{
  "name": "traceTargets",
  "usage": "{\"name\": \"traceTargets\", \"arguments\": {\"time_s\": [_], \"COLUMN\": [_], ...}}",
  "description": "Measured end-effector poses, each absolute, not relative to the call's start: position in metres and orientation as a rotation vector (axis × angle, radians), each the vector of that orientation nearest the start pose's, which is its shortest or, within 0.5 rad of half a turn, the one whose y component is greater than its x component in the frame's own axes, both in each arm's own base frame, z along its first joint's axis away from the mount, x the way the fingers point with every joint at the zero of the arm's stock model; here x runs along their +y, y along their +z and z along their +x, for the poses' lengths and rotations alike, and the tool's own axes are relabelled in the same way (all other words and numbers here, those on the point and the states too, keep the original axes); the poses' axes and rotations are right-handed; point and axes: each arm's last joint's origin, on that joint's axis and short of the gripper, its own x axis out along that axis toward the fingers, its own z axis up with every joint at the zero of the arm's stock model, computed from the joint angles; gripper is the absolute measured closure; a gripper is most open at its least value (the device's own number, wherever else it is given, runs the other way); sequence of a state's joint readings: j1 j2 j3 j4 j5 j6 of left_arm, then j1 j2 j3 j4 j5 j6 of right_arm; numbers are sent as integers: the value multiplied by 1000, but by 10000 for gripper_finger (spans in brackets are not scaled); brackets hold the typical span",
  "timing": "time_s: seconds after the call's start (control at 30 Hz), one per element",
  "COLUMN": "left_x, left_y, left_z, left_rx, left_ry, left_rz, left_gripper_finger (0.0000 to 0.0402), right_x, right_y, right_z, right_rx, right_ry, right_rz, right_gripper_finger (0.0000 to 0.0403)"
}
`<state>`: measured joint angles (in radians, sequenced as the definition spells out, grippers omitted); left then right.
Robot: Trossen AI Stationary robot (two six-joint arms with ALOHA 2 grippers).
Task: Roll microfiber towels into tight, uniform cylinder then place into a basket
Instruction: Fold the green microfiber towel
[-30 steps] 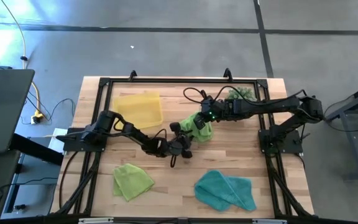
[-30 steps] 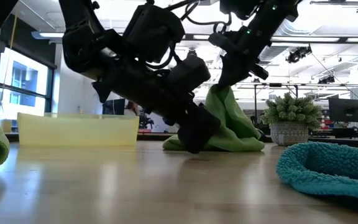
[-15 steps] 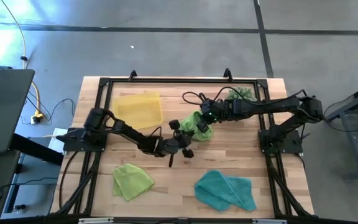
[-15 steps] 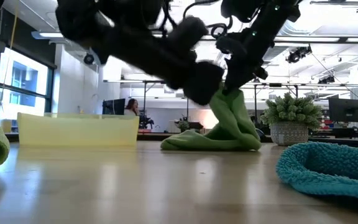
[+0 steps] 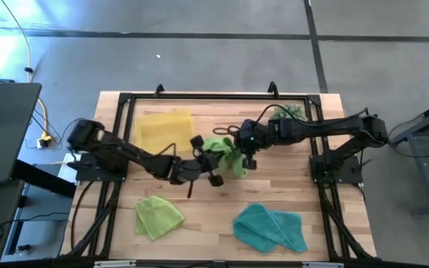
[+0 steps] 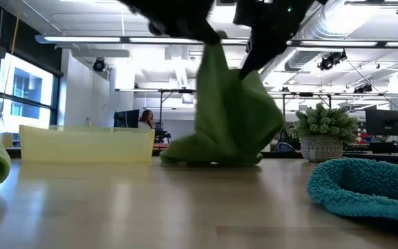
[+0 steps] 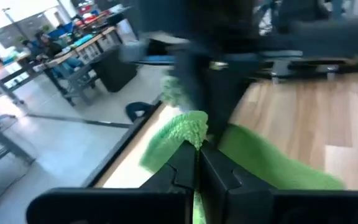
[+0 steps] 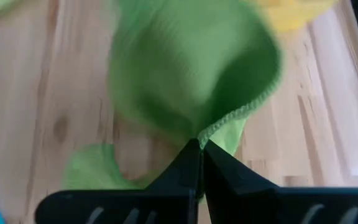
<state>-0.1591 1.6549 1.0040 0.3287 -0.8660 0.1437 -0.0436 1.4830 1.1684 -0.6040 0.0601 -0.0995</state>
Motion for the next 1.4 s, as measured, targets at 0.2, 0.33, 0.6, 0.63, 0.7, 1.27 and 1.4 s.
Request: {"name": "traceTargets", "arguments": {"time_s": [0.2,0.33,0.6,0.63,0.7,1.27,1.4], "left_x": [-31,-29,-29,-29,-29,-29,-29], "left_y": [276,292,291,289,285,283,283], "left_z": [327,315,314,314,314,313,313], "left_rx": [319,296,300,308,327,341,342], "left_ry": [747,744,743,743,744,747,747], "left_rz": [296,282,253,247,241,226,226], "left_gripper_finger": [401,401,401,401,401,401,401], "right_x": [-7,-2,5,5,5,11,20], "right_y": [292,309,288,279,259,200,209], "right_z": [303,300,295,294,292,291,301], "right_rx": [985,1007,1073,1079,1092,907,776], "right_ry": [-16,-27,-87,-106,-142,-157,-116], "right_rz": [-214,-226,-84,-52,-2,225,243], "right_gripper_finger": [402,402,327,314,293,304,304]}}
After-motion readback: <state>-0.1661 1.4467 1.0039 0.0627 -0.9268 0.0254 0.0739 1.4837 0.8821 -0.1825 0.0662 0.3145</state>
